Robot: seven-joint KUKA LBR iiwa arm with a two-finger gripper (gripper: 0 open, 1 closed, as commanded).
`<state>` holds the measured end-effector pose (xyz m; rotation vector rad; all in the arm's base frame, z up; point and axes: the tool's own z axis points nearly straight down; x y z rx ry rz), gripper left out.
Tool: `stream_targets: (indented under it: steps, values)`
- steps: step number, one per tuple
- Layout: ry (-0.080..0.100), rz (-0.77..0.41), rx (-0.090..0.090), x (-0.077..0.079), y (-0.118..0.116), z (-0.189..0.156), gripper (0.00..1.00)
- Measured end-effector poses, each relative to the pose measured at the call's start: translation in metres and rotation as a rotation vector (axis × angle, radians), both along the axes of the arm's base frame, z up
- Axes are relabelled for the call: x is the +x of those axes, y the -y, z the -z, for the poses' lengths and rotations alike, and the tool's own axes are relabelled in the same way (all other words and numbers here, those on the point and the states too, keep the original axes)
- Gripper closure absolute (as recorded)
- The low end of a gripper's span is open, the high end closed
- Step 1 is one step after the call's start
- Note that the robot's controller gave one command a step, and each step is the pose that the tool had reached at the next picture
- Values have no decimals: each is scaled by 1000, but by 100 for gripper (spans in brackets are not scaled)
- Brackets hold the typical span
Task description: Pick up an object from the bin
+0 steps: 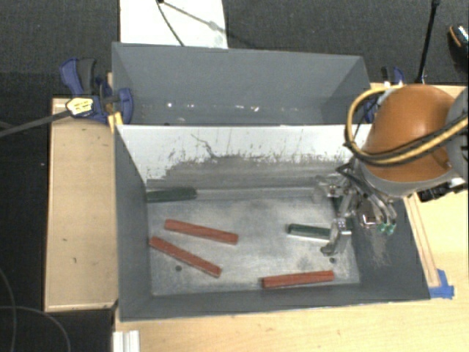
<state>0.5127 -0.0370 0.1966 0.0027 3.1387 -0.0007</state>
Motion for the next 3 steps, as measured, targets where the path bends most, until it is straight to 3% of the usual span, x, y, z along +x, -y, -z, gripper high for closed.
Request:
stream_targets:
  steps: [1,2,3]
  values:
    - [-7,-113,1,46,23,102,0]
    - [-6,238,2,50,29,127,0]
    - [-5,234,1,50,29,126,100]
